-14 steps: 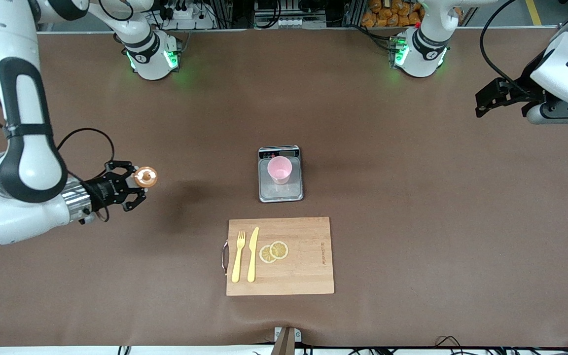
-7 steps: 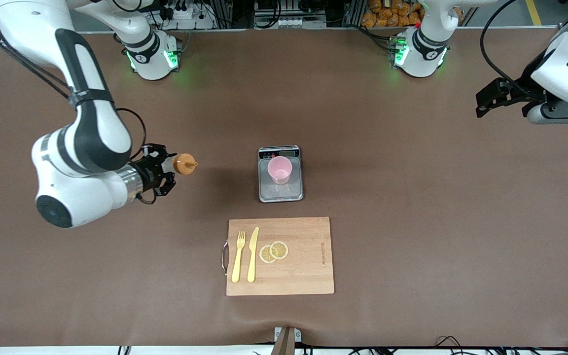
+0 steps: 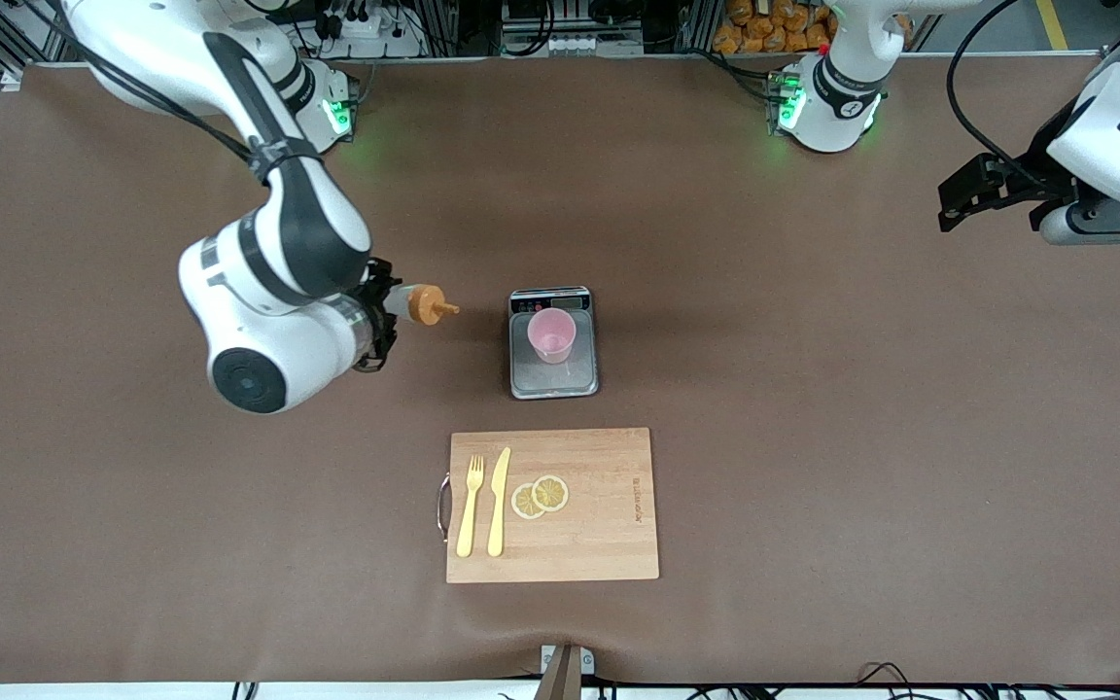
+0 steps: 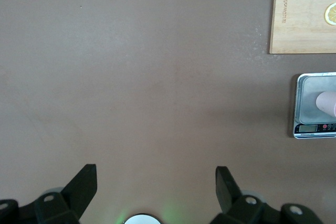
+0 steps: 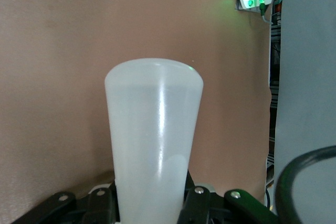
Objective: Add sauce to pink cup with both arms
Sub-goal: 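Move the bottle with the right gripper toward the pink cup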
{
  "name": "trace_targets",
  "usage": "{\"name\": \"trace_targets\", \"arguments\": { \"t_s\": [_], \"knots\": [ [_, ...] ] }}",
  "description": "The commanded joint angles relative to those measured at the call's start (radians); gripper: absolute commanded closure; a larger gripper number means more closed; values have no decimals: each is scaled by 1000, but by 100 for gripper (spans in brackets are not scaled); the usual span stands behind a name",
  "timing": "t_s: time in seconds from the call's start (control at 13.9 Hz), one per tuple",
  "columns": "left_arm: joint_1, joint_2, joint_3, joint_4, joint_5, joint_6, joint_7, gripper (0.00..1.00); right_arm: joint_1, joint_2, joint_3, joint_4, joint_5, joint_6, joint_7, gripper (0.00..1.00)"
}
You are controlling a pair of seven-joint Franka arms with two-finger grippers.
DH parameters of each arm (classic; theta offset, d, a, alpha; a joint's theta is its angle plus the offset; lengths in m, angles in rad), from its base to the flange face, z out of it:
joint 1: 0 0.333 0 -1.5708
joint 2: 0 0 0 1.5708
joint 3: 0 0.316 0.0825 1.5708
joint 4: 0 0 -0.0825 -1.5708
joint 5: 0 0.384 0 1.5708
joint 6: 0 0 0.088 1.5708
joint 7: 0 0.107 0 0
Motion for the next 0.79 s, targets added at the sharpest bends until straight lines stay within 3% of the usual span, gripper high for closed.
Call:
{"name": "trace_targets", "arguments": {
  "t_s": [0.0, 0.22, 0.36, 0.72],
  "knots": [
    [9, -9, -5, 6, -17, -17, -12, 0, 24, -16, -8, -8, -22, -5, 64, 62],
    [9, -11, -3, 6, -17, -17, -12, 0, 50, 5, -10, -10, -30, -5, 137, 61],
    [9, -9, -3, 8, -17, -17, -12, 0, 93, 42, -8, -10, -97, -6, 220, 61],
    [11, -9, -3, 6, -17, -17, -12, 0, 115, 65, -10, -8, -108, -17, 244, 65]
  ]
}}
